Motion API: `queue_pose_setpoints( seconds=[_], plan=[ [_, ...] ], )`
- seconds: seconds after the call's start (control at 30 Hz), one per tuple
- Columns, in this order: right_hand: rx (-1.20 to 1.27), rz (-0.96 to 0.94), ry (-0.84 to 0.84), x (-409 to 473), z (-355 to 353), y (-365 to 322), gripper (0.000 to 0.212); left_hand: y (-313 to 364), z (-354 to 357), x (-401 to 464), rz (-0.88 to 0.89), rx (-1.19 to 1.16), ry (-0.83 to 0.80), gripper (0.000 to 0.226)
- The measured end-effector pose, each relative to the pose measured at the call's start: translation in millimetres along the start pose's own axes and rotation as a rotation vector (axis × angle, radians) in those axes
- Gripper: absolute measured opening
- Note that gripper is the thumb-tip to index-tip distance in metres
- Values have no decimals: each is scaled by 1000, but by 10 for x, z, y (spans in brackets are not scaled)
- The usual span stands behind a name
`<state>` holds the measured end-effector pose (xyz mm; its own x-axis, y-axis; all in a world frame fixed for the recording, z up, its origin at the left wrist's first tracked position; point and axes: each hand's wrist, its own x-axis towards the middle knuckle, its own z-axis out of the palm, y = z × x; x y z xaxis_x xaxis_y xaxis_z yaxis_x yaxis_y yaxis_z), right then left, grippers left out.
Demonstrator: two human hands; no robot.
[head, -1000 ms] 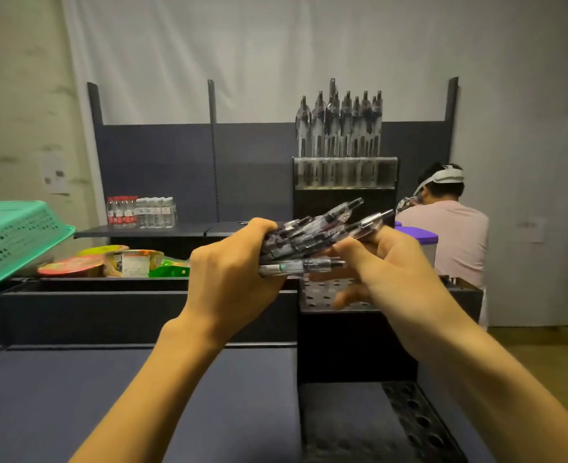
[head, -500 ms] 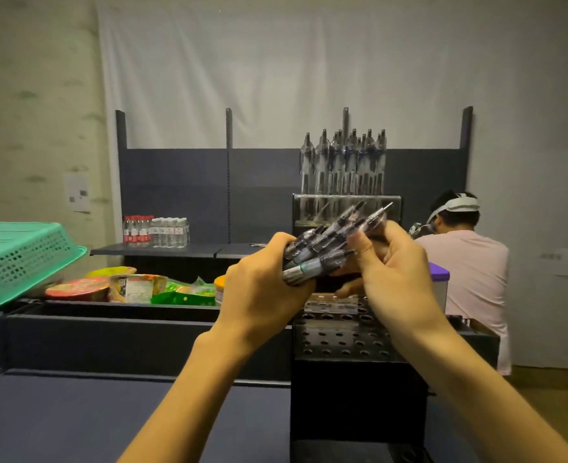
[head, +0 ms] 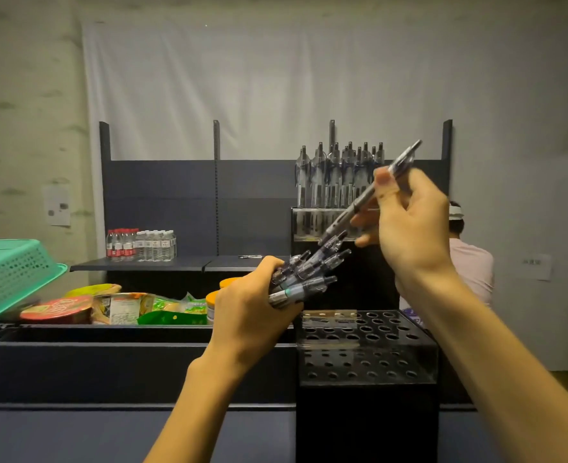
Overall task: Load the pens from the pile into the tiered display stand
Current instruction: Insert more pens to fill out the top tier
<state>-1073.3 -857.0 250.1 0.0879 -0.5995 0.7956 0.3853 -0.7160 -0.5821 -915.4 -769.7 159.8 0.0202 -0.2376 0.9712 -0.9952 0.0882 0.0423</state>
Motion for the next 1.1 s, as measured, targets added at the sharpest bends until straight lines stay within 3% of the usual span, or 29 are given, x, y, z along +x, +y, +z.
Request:
queue_pose_setpoints(
  seconds=[0.23, 0.37, 0.67, 0.93, 1.1],
  plan=[
    [-243, -191, 102, 331, 294, -78, 18, 33, -36, 97, 7, 140, 2, 30],
    [-301, -193, 120, 441, 413, -62, 19, 20, -71, 116, 34, 132, -7, 30],
    [-505, -170, -19, 510, 544, -33, 17, -49, -101, 116, 16, 106, -7, 28],
    [-762, -190, -90, 597, 621, -155, 31, -45, -110, 116, 23, 81, -15, 31],
    [-900, -88, -206, 624, 701, -103, 35, -50, -93, 105, 12, 85, -19, 32]
  ],
)
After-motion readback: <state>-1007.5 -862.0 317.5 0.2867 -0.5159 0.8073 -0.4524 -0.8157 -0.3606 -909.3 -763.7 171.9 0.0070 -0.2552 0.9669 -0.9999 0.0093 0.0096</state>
